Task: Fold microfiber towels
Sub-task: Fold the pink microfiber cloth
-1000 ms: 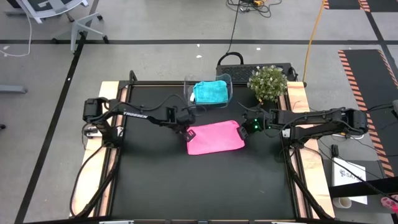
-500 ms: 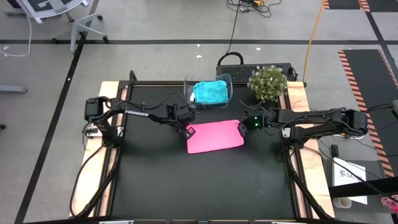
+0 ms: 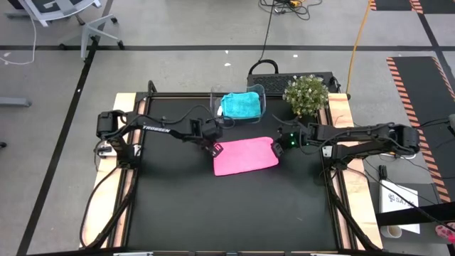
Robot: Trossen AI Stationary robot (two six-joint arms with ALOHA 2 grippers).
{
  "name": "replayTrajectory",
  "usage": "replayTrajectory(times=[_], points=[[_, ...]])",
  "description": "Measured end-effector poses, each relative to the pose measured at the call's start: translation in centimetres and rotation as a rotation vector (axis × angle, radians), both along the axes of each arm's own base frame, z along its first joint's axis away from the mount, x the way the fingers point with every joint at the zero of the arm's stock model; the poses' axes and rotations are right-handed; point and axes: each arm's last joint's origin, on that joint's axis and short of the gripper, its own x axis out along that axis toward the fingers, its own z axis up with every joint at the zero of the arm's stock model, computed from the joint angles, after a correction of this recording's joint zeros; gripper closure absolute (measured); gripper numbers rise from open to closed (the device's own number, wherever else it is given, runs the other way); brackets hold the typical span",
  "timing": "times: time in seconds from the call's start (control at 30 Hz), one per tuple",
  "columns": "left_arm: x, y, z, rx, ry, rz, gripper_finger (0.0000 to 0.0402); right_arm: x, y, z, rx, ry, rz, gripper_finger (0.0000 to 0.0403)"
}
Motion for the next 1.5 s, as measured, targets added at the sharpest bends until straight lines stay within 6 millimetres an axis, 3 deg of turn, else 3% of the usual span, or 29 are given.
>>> replayTrajectory(times=[0.13,0.23,0.4,0.53,0.7,1.17,1.5], points=[[0.3,-0.5,0.0,-0.110,-0.045,-0.023,0.0292,0.2,0.5,0.2,0.095,-0.052,0.056,0.0294],[1.1,-2.2,0.3,-0.164,-0.117,-0.064,0.0290,0.4,1.4,0.2,0.144,-0.053,0.094,0.0307],[2.2,-5.8,0.3,-0.100,-0.185,-0.144,0.0289,0.6,2.9,0.1,0.145,-0.035,0.120,0.0340],[2.5,-7.3,-0.5,-0.054,-0.174,-0.127,0.0289,0.8,3.5,-0.2,0.108,-0.012,0.092,0.0371],[3.0,-8.1,-1.5,-0.070,-0.182,-0.110,0.0289,1.4,4.0,-1.0,0.103,0.009,0.091,0.0399],[2.7,-9.1,-3.0,-0.119,-0.111,-0.086,0.0289,3.3,5.6,-4.5,0.137,0.093,0.119,0.0402],[2.3,-9.2,-3.2,-0.121,-0.062,-0.084,0.0289,2.7,5.8,-2.9,0.141,0.030,0.138,0.0403]])
